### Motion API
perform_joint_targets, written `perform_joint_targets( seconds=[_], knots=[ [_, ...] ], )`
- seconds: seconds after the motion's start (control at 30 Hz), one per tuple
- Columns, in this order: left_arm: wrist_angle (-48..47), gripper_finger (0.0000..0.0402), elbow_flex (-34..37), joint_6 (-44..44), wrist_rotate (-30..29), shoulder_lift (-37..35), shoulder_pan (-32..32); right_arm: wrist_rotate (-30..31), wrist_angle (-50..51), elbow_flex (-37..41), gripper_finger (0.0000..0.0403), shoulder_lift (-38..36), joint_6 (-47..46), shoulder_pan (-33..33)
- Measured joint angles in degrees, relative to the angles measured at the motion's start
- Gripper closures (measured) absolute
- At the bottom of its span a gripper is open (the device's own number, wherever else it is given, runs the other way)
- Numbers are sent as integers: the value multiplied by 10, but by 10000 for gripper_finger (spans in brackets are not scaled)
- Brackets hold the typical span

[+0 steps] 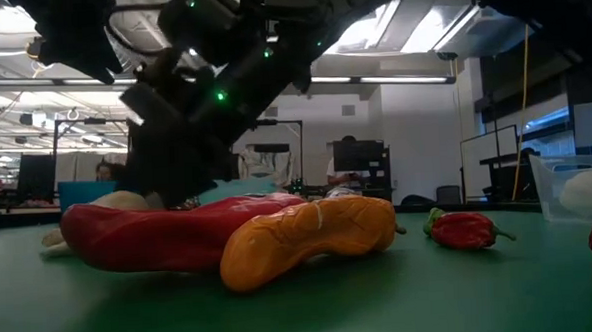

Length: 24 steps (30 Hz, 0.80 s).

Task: Sort produce into baskets
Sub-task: Put the white garlic into the transparent bin

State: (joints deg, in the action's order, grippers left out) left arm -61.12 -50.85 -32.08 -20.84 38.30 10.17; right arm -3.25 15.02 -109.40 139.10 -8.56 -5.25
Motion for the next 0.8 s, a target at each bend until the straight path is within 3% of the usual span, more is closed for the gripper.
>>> perform_joint_targets(
  seconds=[0.53,0.8],
  knots=[
    [0,217,0,-1,0,0,0,18,1,-16,103,20,-2,-3],
    [0,217,0,-1,0,0,0,28,3,-16,156,20,-7,-3]
  ],
)
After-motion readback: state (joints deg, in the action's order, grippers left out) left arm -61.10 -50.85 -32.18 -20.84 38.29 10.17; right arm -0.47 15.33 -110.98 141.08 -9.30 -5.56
